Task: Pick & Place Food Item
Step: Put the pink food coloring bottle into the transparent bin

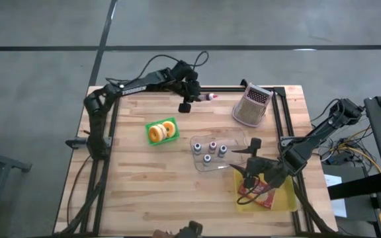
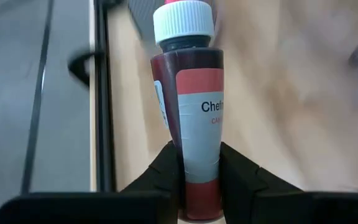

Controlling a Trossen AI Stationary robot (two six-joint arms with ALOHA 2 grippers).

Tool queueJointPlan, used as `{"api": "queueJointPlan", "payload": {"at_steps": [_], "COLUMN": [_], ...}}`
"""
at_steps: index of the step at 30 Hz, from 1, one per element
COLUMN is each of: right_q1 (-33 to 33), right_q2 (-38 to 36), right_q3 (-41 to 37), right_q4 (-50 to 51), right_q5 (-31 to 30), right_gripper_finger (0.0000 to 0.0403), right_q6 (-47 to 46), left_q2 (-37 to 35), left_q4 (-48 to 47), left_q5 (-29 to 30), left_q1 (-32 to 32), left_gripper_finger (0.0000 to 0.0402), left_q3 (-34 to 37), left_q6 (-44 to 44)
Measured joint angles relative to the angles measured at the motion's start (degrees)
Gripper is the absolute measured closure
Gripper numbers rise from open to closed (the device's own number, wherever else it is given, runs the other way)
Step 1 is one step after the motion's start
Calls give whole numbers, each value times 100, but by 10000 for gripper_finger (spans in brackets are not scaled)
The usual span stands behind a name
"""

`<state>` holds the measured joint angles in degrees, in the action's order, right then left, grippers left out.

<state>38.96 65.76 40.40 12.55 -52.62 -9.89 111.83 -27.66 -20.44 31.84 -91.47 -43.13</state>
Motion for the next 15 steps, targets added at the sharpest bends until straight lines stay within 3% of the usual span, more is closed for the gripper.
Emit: {"api": "queueJointPlan", "payload": {"at_steps": [7,11,15], "right_q1": [0,-2,-27], "right_q2": [0,2,4], "right_q3": [-101,-266,-533], "right_q4": [-420,-1230,-2683], "right_q5": [0,0,16], "right_gripper_finger": [154,154,158], "right_q6": [154,682,1705], "left_q2": [-826,-1465,-2139], "left_q4": [2014,3623,5326], "left_q5": [-1117,-1169,-1137], "left_q1": [-239,-448,-710], "left_gripper_finger": [328,330,330], "left_q3": [1065,2185,3416], "left_q6": [1117,1946,2753]}}
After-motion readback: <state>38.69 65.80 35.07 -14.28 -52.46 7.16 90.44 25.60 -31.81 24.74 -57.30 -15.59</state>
